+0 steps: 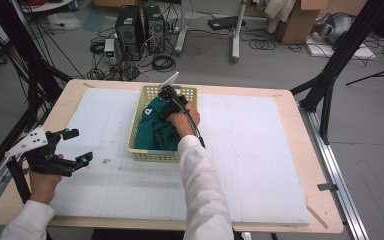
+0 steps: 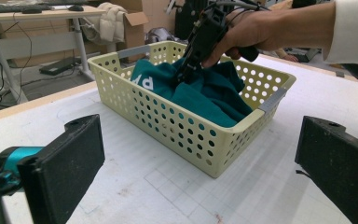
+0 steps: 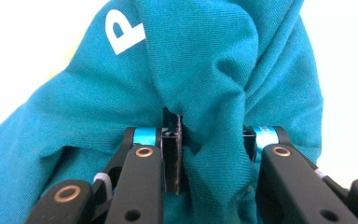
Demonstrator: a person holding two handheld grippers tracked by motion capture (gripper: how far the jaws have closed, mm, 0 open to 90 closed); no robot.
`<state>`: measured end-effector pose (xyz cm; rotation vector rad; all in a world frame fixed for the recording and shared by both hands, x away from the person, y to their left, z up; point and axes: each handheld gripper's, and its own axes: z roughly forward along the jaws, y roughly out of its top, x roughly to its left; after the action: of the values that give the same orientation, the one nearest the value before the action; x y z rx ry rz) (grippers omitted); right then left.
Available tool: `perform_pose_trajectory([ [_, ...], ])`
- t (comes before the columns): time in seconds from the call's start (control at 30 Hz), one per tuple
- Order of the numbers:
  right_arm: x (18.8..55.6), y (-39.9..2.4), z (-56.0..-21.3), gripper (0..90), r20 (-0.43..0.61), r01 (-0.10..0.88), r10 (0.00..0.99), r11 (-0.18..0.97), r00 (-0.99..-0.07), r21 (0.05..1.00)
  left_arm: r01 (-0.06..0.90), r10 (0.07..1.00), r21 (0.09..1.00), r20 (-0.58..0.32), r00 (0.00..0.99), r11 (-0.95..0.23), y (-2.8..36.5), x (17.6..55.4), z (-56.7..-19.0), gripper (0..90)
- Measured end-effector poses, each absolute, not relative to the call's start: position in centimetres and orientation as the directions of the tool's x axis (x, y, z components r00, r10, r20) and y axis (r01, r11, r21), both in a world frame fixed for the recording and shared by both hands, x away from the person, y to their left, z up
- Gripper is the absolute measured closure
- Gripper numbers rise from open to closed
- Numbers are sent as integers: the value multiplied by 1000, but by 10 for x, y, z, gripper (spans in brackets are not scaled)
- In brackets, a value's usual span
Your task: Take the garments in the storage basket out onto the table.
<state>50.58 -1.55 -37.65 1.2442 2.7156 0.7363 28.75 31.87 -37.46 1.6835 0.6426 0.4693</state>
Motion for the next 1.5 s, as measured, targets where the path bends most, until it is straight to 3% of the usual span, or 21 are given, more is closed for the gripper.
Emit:
perform_pose_trajectory([
  [0.43,499,-26,-349,721,148,678,722,531,-676,507,163,643,977,-38,765,-136,318,287,-375,17],
  [1.5,477,-82,-234,722,114,589,738,425,-665,687,163,641,976,-31,767,-147,316,287,-375,18],
])
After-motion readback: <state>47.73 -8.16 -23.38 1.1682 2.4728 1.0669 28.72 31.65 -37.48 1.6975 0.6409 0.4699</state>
